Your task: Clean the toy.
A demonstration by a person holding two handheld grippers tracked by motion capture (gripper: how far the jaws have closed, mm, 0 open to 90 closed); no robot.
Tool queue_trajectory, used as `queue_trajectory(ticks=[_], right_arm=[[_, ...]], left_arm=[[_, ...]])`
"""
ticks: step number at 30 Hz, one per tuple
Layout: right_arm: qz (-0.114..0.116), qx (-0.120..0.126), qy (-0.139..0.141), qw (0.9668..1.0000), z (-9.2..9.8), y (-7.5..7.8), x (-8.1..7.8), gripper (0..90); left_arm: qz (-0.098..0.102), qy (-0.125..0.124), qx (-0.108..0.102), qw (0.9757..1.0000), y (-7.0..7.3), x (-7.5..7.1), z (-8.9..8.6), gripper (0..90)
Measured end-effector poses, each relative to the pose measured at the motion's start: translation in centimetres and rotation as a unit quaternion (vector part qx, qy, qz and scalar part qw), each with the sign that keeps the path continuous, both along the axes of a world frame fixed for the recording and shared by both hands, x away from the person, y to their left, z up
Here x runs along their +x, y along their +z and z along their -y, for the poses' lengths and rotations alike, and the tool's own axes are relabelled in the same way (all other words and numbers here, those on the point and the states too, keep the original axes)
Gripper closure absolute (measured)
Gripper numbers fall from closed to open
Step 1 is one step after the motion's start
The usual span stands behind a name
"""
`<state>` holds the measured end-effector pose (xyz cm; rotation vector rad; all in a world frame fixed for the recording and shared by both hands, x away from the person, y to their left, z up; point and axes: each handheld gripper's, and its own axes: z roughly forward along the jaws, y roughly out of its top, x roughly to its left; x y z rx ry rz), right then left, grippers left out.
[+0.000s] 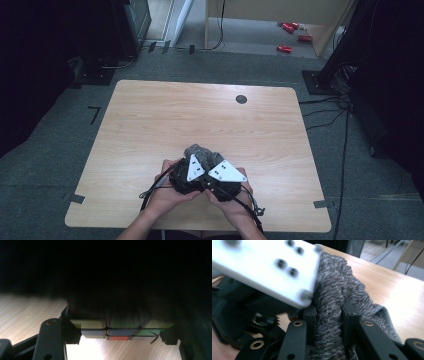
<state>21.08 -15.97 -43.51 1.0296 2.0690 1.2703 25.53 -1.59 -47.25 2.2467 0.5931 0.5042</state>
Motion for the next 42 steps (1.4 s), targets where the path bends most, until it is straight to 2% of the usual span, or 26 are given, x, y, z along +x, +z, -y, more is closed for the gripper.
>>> queue_trajectory(ticks=[1,3,5,6,7,9,11,13,14,16,19,21,23,25,27,31,33,34,35,36,37,40,42], right_arm=[[0.005,-0.007,-0.003,1.0,-0.2,0.2,-0.1,71.3],[0.006,0.007,-0.004,1.0,0.5,0.5,0.4,71.3],[0.003,0.014,-0.026,0.9995,1.6,0.6,0.9,71.3],[-0.004,0.021,-0.04,0.999,2.3,0.5,1.3,71.2],[-0.021,0.039,-0.046,0.9979,2.7,0.3,1.4,71.4],[-0.023,0.043,-0.046,0.9978,2.6,0.3,1.2,71.4],[-0.015,0.037,-0.038,0.9985,1.8,0.3,0.7,71.3],[-0.005,0.026,-0.016,0.9995,1.0,0.5,0.2,71.2],[0.002,0.019,-0.017,0.9997,1.0,0.5,0.2,71.1],[0.001,0.025,-0.022,0.9994,1.5,0.5,0.6,71.1],[-0.007,0.036,-0.052,0.998,3.0,0.1,1.2,70.9],[-0.017,0.044,-0.056,0.9973,3.5,-0.1,1.3,70.9],[-0.015,0.042,-0.055,0.9975,3.5,-0.1,1.3,70.9],[-0.019,0.05,-0.052,0.9972,3.7,0.0,1.3,71.0],[-0.03,0.077,-0.049,0.9954,4.2,0.1,1.5,71.0],[-0.048,0.114,-0.047,0.9912,5.4,0.1,1.9,71.3],[-0.055,0.117,-0.052,0.9903,5.9,0.0,2.0,71.5],[-0.061,0.117,-0.05,0.99,6.1,-0.2,2.1,71.6],[-0.07,0.119,-0.047,0.9893,6.2,-0.4,2.3,71.6],[-0.084,0.119,-0.04,0.9886,6.3,-0.9,2.5,71.8],[-0.093,0.122,-0.039,0.9874,6.3,-1.2,2.6,71.8],[-0.117,0.152,-0.03,0.9809,6.8,-1.7,3.0,71.9],[-0.117,0.172,-0.021,0.9779,6.9,-1.4,2.9,72.1]], left_arm=[[0.0,0.001,-0.006,1.0,0.1,0.0,0.0,35.1],[-0.004,-0.001,-0.014,0.9999,0.4,0.2,-0.3,35.0],[-0.004,0.002,-0.016,0.9999,0.5,0.4,-0.6,35.1],[-0.004,0.004,-0.017,0.9998,0.4,0.5,-0.8,35.1],[-0.003,0.004,-0.019,0.9998,0.3,0.6,-0.9,35.0],[-0.003,0.001,-0.02,0.9998,0.2,0.5,-0.9,35.0],[-0.004,-0.003,-0.025,0.9997,0.2,0.3,-0.7,35.0],[0.0,-0.008,-0.027,0.9996,0.2,0.2,-0.5,35.0],[0.0,-0.008,-0.027,0.9996,0.3,0.2,-0.5,35.0],[-0.005,-0.011,-0.03,0.9995,0.2,0.2,-0.5,35.0],[-0.005,-0.009,-0.03,0.9995,0.0,0.4,-0.8,35.0],[-0.005,-0.01,-0.028,0.9995,0.0,0.5,-0.9,35.1],[-0.005,-0.013,-0.033,0.9994,0.0,0.5,-1.1,35.1],[-0.005,-0.017,-0.04,0.9991,0.1,0.5,-1.2,35.1],[-0.006,-0.024,-0.05,0.9985,0.2,0.4,-1.3,35.1],[-0.004,-0.035,-0.067,0.9972,0.4,0.3,-1.5,35.1],[-0.005,-0.04,-0.089,0.9952,0.7,0.3,-1.8,35.0],[-0.005,-0.046,-0.103,0.9936,0.9,0.3,-2.0,35.1],[-0.005,-0.054,-0.123,0.9909,1.2,0.2,-2.4,35.1],[-0.005,-0.057,-0.132,0.9896,1.4,0.2,-2.6,35.0],[-0.006,-0.06,-0.131,0.9896,1.4,0.3,-2.7,35.0],[-0.017,-0.064,-0.126,0.9898,0.9,0.6,-2.8,35.0],[-0.023,-0.066,-0.122,0.9902,0.5,0.5,-2.6,35.0]])
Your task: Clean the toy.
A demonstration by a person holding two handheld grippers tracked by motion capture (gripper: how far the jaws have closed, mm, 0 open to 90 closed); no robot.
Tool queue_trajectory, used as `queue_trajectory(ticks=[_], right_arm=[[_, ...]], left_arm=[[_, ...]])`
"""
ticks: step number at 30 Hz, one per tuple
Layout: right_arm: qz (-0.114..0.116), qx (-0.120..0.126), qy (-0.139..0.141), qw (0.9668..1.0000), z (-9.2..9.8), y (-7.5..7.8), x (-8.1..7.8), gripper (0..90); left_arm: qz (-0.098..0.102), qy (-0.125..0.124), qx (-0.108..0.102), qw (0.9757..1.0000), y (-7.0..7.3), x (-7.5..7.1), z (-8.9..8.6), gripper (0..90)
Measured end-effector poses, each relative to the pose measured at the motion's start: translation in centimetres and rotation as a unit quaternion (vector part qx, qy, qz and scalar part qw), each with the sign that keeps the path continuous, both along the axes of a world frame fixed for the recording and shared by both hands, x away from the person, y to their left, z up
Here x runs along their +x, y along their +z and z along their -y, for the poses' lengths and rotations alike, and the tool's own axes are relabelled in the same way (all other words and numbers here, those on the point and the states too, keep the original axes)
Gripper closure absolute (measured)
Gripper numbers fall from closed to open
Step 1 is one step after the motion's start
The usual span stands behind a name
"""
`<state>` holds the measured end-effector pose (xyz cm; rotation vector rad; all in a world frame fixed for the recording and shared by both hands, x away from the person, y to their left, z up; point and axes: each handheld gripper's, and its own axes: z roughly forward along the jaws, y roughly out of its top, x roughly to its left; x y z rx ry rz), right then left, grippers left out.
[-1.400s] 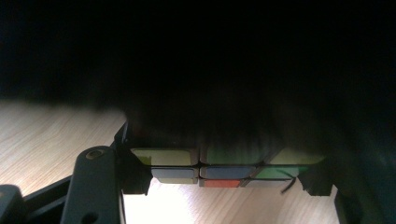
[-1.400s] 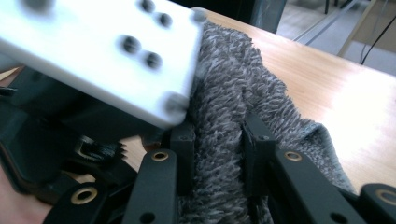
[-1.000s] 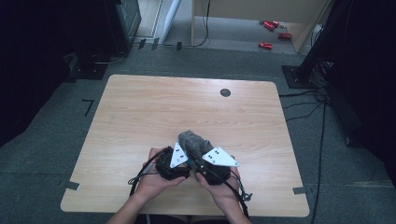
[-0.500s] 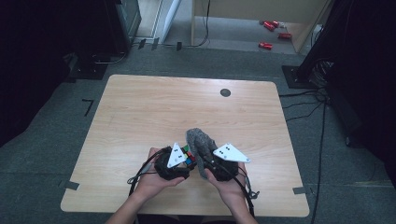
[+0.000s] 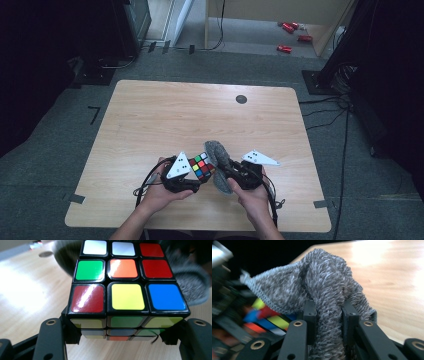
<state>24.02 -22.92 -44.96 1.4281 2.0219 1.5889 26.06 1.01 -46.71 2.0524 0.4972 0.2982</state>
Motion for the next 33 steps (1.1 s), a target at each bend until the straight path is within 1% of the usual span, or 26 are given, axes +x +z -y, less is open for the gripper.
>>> queue_trajectory(ticks=[1,2,3,5,6,7,8,9,10,11,12,13,14,15,16,17,18,19,21,22,24,27,29,31,33], right_arm=[[0.004,0.008,0.002,1.0,0.0,0.3,-0.1,72.1],[0.012,0.014,0.004,0.9998,0.1,0.7,-0.2,72.1],[0.016,0.018,0.004,0.9997,0.1,0.9,-0.3,72.2],[0.022,0.024,0.005,0.9994,0.2,1.1,-0.4,72.4],[0.021,0.025,0.004,0.9995,0.3,0.9,-0.3,72.5],[0.015,0.02,0.002,0.9997,0.3,0.7,-0.3,72.8],[0.011,0.013,0.001,0.9998,0.2,0.3,-0.1,73.0],[0.002,0.01,-0.002,0.9999,0.2,0.0,0.0,73.1],[-0.007,0.013,-0.002,0.9999,0.2,-0.3,0.0,73.3],[-0.007,0.013,-0.001,0.9999,0.2,-0.3,0.0,73.3],[-0.003,0.011,0.001,0.9999,0.2,-0.1,0.0,73.3],[0.003,0.015,0.003,0.9999,0.1,0.2,-0.1,73.3],[0.009,0.019,0.006,0.9998,0.1,0.5,-0.2,73.3],[0.017,0.021,0.008,0.9996,0.1,0.9,-0.3,73.3],[0.024,0.021,0.007,0.9995,0.0,1.1,-0.4,73.3],[0.026,0.019,0.006,0.9995,0.0,1.1,-0.4,73.3],[0.023,0.017,0.004,0.9996,0.0,0.9,-0.4,73.3],[0.021,0.018,0.003,0.9996,0.1,0.6,-0.3,73.4],[0.005,0.014,-0.001,0.9999,0.2,-0.2,0.0,73.4],[-0.002,0.014,-0.001,0.9999,0.2,-0.4,0.0,73.5],[-0.005,0.017,0.002,0.9998,0.1,-0.4,0.0,73.4],[0.014,0.02,0.009,0.9997,0.0,0.4,-0.3,73.3],[0.024,0.021,0.009,0.9994,0.0,0.8,-0.4,73.3],[0.024,0.017,0.007,0.9995,0.2,0.6,-0.3,73.2],[0.012,0.016,0.004,0.9998,0.3,-0.1,-0.1,73.2]], left_arm=[[0.005,-0.002,0.003,1.0,0.0,-0.1,0.1,35.0],[0.007,-0.003,0.0,1.0,0.0,-0.2,0.2,35.0],[0.011,-0.006,-0.009,0.9999,0.2,-0.2,0.1,35.0],[0.017,-0.006,-0.019,0.9997,0.5,-0.3,0.0,35.0],[0.022,-0.005,-0.026,0.9994,0.7,-0.3,-0.2,35.0],[0.024,-0.004,-0.034,0.9991,0.8,-0.3,-0.4,35.0],[0.023,-0.001,-0.038,0.999,0.9,-0.3,-0.5,35.0],[0.018,0.0,-0.039,0.9991,0.8,-0.1,-0.7,35.0],[0.013,0.0,-0.04,0.9991,0.7,0.0,-0.7,35.0],[0.008,0.0,-0.04,0.9991,0.5,0.1,-0.7,35.0],[0.005,-0.001,-0.038,0.9993,0.3,0.1,-0.7,35.0],[0.003,-0.003,-0.032,0.9995,0.2,0.1,-0.5,35.0],[0.004,-0.006,-0.023,0.9997,0.0,0.0,-0.3,35.0],[0.011,-0.009,-0.016,0.9998,-0.1,-0.1,-0.1,34.9],[0.015,-0.01,-0.017,0.9997,-0.1,-0.2,0.0,34.9],[0.022,-0.007,-0.016,0.9996,0.0,-0.3,0.1,34.9],[0.026,-0.005,-0.018,0.9995,0.1,-0.3,0.0,34.9],[0.027,-0.004,-0.026,0.9993,0.2,-0.4,-0.1,35.0],[0.03,-0.004,-0.043,0.9986,0.6,-0.4,-0.5,34.9],[0.029,-0.006,-0.044,0.9986,0.6,-0.3,-0.7,35.0],[0.022,-0.01,-0.042,0.9988,0.4,-0.2,-0.7,34.9],[0.014,-0.01,-0.024,0.9996,-0.1,-0.1,-0.3,34.9],[0.014,-0.012,-0.012,0.9998,-0.3,-0.2,0.1,34.9],[0.015,-0.014,-0.014,0.9997,-0.1,-0.3,0.2,34.9],[0.013,-0.014,-0.032,0.9993,0.4,-0.2,-0.2,34.9]])
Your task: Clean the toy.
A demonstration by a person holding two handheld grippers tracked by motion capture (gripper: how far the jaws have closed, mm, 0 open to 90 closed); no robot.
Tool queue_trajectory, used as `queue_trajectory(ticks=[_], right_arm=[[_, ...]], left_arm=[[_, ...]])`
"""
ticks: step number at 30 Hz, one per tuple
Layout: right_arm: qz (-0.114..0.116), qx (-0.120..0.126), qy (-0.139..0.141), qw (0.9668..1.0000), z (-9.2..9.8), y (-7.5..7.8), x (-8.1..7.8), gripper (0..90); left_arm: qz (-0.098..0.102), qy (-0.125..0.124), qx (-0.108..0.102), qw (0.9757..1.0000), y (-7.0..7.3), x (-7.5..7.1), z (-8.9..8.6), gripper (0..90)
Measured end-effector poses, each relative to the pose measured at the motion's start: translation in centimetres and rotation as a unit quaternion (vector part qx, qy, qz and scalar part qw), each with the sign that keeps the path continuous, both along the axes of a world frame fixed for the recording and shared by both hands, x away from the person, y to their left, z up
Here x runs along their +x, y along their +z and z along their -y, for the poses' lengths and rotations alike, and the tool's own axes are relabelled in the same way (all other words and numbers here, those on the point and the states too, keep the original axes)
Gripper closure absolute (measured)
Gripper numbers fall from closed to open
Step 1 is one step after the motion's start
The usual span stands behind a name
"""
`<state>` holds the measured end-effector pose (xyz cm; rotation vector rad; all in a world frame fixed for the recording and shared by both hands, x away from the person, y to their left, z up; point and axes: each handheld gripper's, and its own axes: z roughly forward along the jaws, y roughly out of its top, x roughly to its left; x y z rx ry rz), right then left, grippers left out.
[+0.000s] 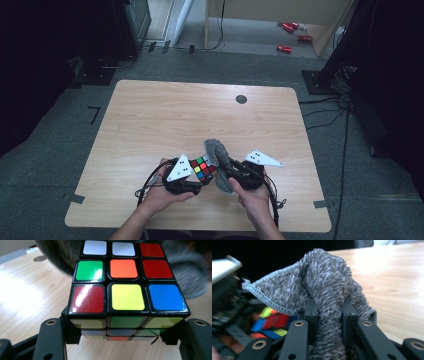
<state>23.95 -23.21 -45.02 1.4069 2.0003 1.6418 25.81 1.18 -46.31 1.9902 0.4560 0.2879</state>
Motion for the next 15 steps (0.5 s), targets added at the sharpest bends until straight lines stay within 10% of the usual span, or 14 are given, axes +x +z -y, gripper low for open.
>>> queue_trajectory(ticks=[15], right_arm=[[-0.002,-0.004,0.006,1.0,0.1,-0.2,0.1,73.2]], left_arm=[[-0.005,0.013,-0.007,0.9999,0.2,0.2,-0.2,34.9]])
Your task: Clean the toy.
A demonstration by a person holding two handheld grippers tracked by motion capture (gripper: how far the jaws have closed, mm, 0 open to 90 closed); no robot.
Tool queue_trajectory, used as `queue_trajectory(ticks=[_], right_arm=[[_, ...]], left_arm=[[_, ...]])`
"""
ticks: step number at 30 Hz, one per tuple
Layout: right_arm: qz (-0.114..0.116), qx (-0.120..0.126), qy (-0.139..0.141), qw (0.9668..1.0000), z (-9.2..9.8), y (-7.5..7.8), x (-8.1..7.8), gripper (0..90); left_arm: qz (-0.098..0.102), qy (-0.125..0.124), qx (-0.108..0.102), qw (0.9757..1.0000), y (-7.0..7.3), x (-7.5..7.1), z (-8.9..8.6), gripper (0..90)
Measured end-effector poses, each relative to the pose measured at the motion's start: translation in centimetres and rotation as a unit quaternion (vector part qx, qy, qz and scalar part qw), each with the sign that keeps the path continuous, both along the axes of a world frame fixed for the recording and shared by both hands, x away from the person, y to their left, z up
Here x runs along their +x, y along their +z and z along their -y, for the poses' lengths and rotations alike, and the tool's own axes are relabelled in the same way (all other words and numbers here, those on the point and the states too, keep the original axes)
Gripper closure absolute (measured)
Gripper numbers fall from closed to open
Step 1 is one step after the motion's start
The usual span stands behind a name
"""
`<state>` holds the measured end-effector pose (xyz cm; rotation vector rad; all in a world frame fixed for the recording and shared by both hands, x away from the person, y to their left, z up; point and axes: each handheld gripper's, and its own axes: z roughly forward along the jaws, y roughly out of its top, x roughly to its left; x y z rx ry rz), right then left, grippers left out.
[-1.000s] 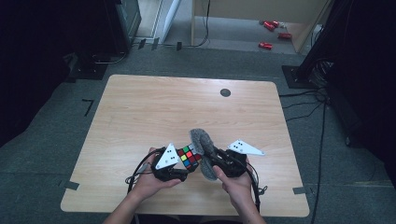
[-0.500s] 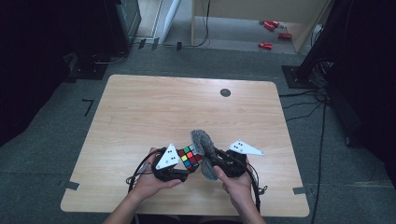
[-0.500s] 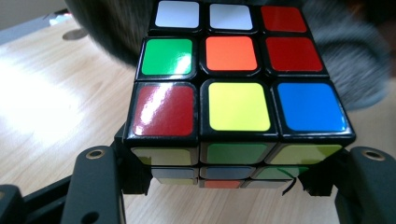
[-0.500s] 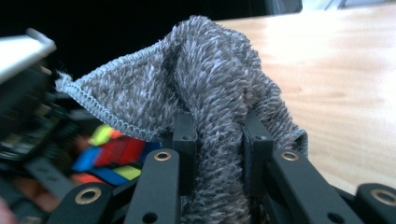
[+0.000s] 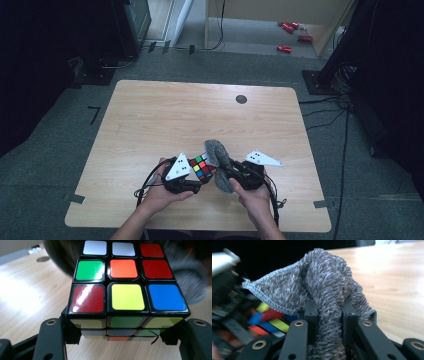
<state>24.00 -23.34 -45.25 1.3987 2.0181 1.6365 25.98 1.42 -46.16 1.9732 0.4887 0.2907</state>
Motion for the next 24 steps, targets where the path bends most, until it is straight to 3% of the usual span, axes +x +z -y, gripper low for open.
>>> queue_trajectory(ticks=[4,8,10,12,16,19,24], right_arm=[[-0.006,-0.004,0.004,1.0,-0.1,-0.3,0.1,73.1],[0.019,0.003,0.013,0.9997,-0.4,0.9,-0.5,73.1],[0.027,0.005,0.012,0.9995,-0.3,1.2,-0.6,73.1],[0.025,0.008,0.011,0.9996,-0.2,0.9,-0.5,73.1],[0.001,-0.004,0.004,1.0,-0.1,-1.0,0.2,73.2],[-0.014,-0.005,0.018,0.9997,-0.6,-2.0,0.3,73.1],[-0.001,-0.016,0.068,0.9975,-3.1,-2.3,-0.5,73.1]], left_arm=[[-0.014,0.011,-0.014,0.9997,0.1,0.6,-0.9,34.9],[-0.014,0.006,0.005,0.9999,-0.4,0.5,-0.4,34.9],[-0.012,-0.001,0.005,0.9999,-0.3,0.3,-0.2,34.9],[-0.006,0.0,0.006,1.0,-0.1,0.2,-0.1,34.9],[-0.018,0.018,-0.036,0.999,0.6,0.7,-1.2,34.9],[-0.032,0.031,-0.071,0.9965,1.2,1.2,-2.2,34.9],[-0.043,0.03,-0.081,0.9953,1.2,1.2,-2.1,34.9]])
